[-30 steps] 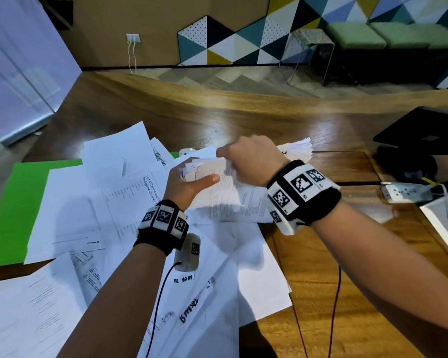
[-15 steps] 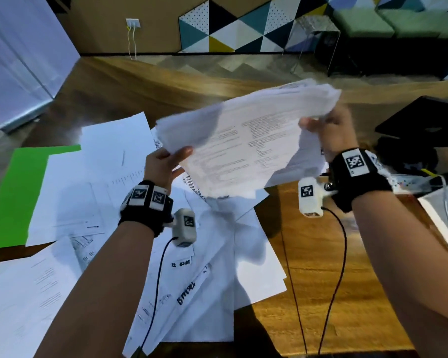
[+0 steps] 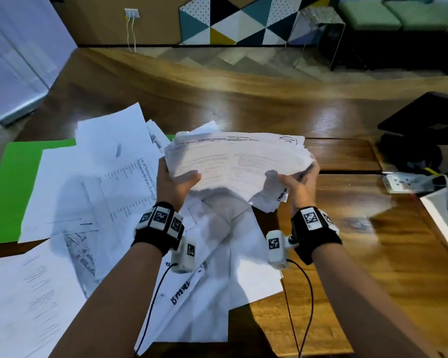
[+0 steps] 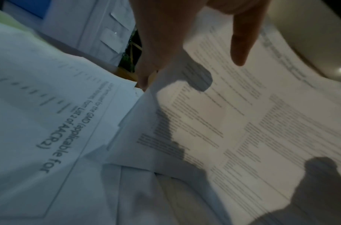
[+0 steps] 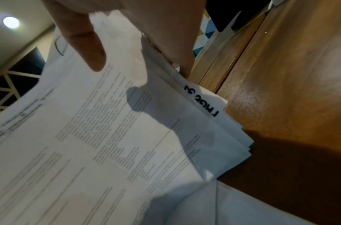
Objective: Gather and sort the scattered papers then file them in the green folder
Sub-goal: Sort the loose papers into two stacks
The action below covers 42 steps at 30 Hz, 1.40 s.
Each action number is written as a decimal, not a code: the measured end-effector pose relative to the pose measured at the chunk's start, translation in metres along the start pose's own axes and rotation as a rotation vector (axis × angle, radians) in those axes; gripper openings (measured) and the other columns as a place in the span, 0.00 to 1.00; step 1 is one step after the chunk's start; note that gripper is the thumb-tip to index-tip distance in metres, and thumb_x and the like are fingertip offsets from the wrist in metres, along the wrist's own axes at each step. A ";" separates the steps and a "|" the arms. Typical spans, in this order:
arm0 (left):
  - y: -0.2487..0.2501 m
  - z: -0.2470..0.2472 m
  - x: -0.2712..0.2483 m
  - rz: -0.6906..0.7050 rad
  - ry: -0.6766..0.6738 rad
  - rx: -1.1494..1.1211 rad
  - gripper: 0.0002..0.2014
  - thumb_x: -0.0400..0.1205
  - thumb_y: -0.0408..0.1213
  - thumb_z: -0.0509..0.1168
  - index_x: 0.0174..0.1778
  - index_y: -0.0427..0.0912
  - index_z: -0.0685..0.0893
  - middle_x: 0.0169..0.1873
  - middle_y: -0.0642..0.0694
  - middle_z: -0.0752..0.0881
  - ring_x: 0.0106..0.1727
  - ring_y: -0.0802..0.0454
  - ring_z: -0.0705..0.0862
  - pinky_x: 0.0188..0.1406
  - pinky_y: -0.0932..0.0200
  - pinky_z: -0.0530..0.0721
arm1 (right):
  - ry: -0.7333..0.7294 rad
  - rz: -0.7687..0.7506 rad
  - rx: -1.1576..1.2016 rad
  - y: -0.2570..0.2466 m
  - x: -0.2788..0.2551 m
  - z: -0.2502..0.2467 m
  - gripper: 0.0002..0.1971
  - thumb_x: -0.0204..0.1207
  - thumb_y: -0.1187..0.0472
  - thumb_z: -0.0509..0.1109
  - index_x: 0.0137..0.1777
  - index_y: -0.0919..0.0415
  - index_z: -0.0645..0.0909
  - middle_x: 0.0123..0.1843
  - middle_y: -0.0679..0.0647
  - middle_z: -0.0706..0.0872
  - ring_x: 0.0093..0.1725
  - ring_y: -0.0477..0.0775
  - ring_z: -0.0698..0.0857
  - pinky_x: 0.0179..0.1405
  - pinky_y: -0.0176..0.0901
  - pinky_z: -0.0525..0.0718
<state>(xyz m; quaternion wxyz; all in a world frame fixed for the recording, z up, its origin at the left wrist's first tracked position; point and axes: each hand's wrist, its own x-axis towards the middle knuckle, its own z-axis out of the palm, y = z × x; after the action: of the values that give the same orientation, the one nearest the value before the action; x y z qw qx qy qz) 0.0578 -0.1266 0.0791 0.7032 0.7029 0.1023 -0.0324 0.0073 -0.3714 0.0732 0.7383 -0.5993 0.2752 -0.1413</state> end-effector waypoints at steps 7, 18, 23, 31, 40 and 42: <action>-0.017 0.000 0.013 -0.062 -0.008 -0.001 0.25 0.60 0.27 0.61 0.54 0.28 0.81 0.44 0.39 0.83 0.47 0.46 0.81 0.43 0.51 0.79 | 0.081 0.097 0.029 0.016 0.011 0.014 0.40 0.56 0.75 0.67 0.73 0.60 0.66 0.56 0.51 0.82 0.60 0.55 0.80 0.60 0.50 0.80; 0.056 -0.005 0.011 0.230 -0.344 0.413 0.12 0.68 0.35 0.76 0.42 0.54 0.84 0.35 0.65 0.87 0.39 0.73 0.83 0.44 0.77 0.79 | 0.057 0.159 0.048 0.040 0.030 -0.003 0.16 0.69 0.82 0.70 0.44 0.59 0.84 0.43 0.49 0.90 0.51 0.60 0.86 0.57 0.56 0.82; 0.112 0.043 0.025 0.314 -0.664 1.240 0.25 0.69 0.46 0.77 0.61 0.50 0.81 0.54 0.50 0.86 0.51 0.52 0.83 0.59 0.54 0.81 | -0.012 0.132 0.021 0.041 0.027 -0.006 0.17 0.67 0.82 0.71 0.51 0.65 0.84 0.51 0.58 0.88 0.55 0.60 0.85 0.53 0.48 0.82; 0.090 0.111 0.026 0.413 -0.770 1.709 0.38 0.67 0.57 0.76 0.71 0.47 0.74 0.62 0.46 0.84 0.60 0.46 0.84 0.43 0.55 0.78 | -0.068 0.156 0.001 0.033 0.017 -0.006 0.31 0.61 0.81 0.75 0.65 0.61 0.80 0.57 0.53 0.89 0.59 0.53 0.86 0.60 0.51 0.83; 0.092 0.097 0.044 0.422 -0.748 1.778 0.26 0.74 0.43 0.73 0.68 0.41 0.79 0.63 0.41 0.83 0.63 0.42 0.83 0.52 0.52 0.80 | -0.120 0.016 -0.132 0.026 0.015 0.007 0.20 0.71 0.78 0.71 0.53 0.51 0.86 0.59 0.54 0.87 0.66 0.59 0.83 0.70 0.58 0.78; 0.095 0.087 0.050 0.446 -0.726 1.718 0.25 0.76 0.43 0.72 0.68 0.42 0.79 0.64 0.40 0.82 0.64 0.41 0.81 0.54 0.52 0.79 | -0.140 -0.009 -0.150 0.016 0.015 0.014 0.20 0.72 0.77 0.71 0.50 0.48 0.86 0.57 0.52 0.88 0.63 0.57 0.84 0.69 0.57 0.78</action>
<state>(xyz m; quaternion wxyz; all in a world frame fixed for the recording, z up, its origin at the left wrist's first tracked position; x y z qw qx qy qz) 0.1331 -0.2072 0.1626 -0.0734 0.9288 -0.3168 -0.1776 0.0254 -0.3643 0.0556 0.7082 -0.6625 0.2302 -0.0813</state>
